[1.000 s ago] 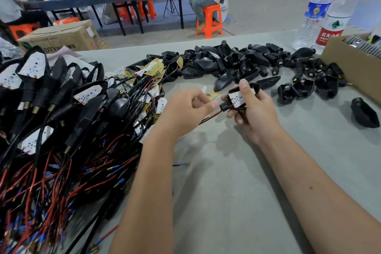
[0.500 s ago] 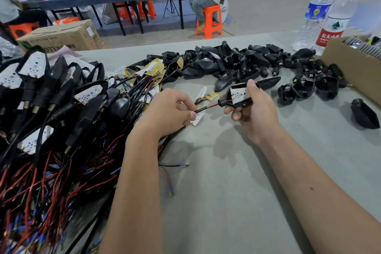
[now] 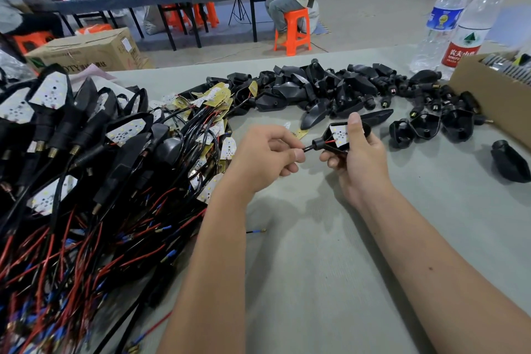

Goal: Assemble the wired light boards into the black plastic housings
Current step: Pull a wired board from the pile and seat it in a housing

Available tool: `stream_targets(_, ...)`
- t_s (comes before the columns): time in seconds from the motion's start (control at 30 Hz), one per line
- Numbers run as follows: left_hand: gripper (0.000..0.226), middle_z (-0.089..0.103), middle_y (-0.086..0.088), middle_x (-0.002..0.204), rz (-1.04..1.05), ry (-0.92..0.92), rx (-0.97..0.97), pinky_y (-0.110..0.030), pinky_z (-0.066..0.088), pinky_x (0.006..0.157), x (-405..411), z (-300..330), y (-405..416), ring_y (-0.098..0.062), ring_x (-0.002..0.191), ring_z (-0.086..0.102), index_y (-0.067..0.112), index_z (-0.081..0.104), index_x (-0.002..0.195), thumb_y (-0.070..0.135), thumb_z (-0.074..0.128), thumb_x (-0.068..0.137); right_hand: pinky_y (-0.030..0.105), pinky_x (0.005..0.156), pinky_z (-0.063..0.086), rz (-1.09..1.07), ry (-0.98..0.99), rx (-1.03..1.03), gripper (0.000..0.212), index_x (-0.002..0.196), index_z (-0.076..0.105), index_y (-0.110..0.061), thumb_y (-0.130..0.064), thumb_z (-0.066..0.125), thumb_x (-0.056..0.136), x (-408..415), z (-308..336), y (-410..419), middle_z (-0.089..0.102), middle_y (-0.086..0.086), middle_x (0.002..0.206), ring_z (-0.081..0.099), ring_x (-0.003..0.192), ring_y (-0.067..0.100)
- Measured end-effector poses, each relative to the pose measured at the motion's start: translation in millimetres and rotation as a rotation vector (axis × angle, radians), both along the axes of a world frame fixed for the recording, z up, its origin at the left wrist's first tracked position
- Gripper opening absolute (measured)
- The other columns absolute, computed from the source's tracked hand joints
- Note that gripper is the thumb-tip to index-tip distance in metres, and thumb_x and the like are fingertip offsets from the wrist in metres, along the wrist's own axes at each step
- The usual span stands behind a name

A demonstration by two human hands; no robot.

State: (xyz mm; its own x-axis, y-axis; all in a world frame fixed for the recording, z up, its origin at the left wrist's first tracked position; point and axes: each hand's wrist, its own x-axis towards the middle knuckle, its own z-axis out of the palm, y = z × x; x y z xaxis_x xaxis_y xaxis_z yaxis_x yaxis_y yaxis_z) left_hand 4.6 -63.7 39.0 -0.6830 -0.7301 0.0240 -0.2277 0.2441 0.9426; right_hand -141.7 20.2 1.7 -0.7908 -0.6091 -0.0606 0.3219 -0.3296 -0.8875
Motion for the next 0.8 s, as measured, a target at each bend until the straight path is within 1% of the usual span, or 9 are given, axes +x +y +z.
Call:
stream_targets(0.07, 0.010, 0.074, -0.015, 0.078, -0.020, -0.024, -0.033, -0.022, 0.052, 0.054, -4.6, -0.1, 3.4, -0.012, 0.056, 0.063, 0.005, 0.071, 0.089, -0.004, 0.069, 0.091, 0.023, 0.037, 0.041, 0.017, -0.002, 0.007, 0.035, 0.095, 0.059, -0.009, -0.043, 0.058, 0.104, 3.0, -0.4, -0.3, 0.070, 0.011, 0.067, 0.059, 0.043, 0.020)
stream_targets(0.2, 0.015, 0.074, -0.016, 0.076, 0.062, -0.011, -0.108, -0.023, 0.053, 0.052, -13.9, -1.3, 10.2, -0.011, 0.053, 0.066, 0.010, 0.065, 0.087, -0.002, 0.073, 0.088, 0.023, 0.038, 0.042, 0.031, 0.049, 0.012, 0.036, 0.095, 0.059, -0.008, -0.044, 0.059, 0.103, 3.2, -0.3, 0.3, 0.071, 0.011, 0.068, 0.060, 0.044, 0.020)
stream_targets(0.27, 0.020, 0.075, -0.014, 0.076, 0.107, 0.009, -0.105, -0.034, 0.061, 0.059, -15.3, -2.3, 11.5, -0.016, 0.056, 0.070, 0.010, 0.059, 0.093, 0.001, 0.076, 0.087, 0.023, 0.038, 0.043, 0.024, 0.074, 0.016, 0.038, 0.098, 0.059, -0.005, -0.043, 0.059, 0.103, 1.3, 0.1, 0.2, 0.072, 0.016, 0.073, 0.061, 0.045, 0.021)
stream_targets(0.33, 0.015, 0.075, -0.010, 0.075, 0.103, -0.040, -0.156, -0.044, 0.064, 0.069, -14.0, -2.3, 10.8, -0.021, 0.060, 0.072, 0.010, 0.062, 0.091, 0.010, 0.077, 0.089, 0.023, 0.038, 0.043, 0.013, 0.098, 0.018, 0.036, 0.098, 0.059, -0.005, -0.041, 0.060, 0.104, 1.4, 0.2, 0.3, 0.073, 0.017, 0.074, 0.063, 0.045, 0.022)
stream_targets(0.43, 0.009, 0.075, -0.006, 0.073, 0.067, -0.138, -0.218, -0.049, 0.063, 0.076, -7.5, -0.3, 5.1, -0.026, 0.070, 0.073, 0.015, 0.068, 0.084, 0.016, 0.073, 0.092, 0.023, 0.038, 0.044, -0.002, 0.081, 0.017, 0.032, 0.095, 0.059, -0.009, -0.040, 0.062, 0.102, 0.6, -0.2, 1.2, 0.074, 0.013, 0.074, 0.068, 0.049, 0.025)
stream_targets(0.5, 0.009, 0.075, -0.004, 0.074, 0.069, -0.236, -0.272, -0.046, 0.062, 0.081, -0.5, 1.2, -0.5, -0.024, 0.074, 0.073, 0.019, 0.070, 0.083, 0.016, 0.072, 0.091, 0.021, 0.038, 0.044, -0.013, 0.047, 0.010, 0.030, 0.094, 0.058, -0.012, -0.040, 0.065, 0.101, -1.6, 0.9, 2.8, 0.075, 0.010, 0.074, 0.072, 0.054, 0.028)
stream_targets(0.57, 0.012, 0.075, -0.001, 0.075, 0.099, -0.327, -0.323, -0.041, 0.061, 0.080, 7.3, 1.7, -6.2, -0.019, 0.073, 0.073, 0.021, 0.072, 0.079, 0.017, 0.074, 0.090, 0.020, 0.038, 0.043, -0.017, 0.022, 0.006, 0.028, 0.093, 0.059, -0.013, -0.039, 0.067, 0.099, -2.5, 1.1, 3.8, 0.075, 0.010, 0.077, 0.074, 0.058, 0.030)
stream_targets(0.7, 0.013, 0.074, -0.005, 0.066, 0.097, -0.211, -0.181, -0.043, 0.062, 0.069, 13.7, 1.4, -8.9, -0.016, 0.057, 0.067, 0.011, 0.074, 0.080, 0.003, 0.072, 0.090, 0.020, 0.038, 0.043, -0.010, 0.020, 0.004, 0.027, 0.094, 0.059, -0.014, -0.039, 0.067, 0.099, -1.0, 1.8, 3.1, 0.077, 0.008, 0.077, 0.075, 0.061, 0.031)
stream_targets(0.8, 0.013, 0.074, -0.004, 0.065, 0.103, -0.175, -0.208, -0.038, 0.061, 0.066, 10.5, -1.5, -9.3, -0.010, 0.053, 0.065, 0.010, 0.075, 0.080, 0.003, 0.072, 0.090, 0.019, 0.038, 0.043, -0.002, 0.023, 0.009, 0.027, 0.095, 0.061, -0.013, -0.038, 0.066, 0.100, -0.5, 2.2, 3.3, 0.077, 0.009, 0.078, 0.075, 0.061, 0.031)
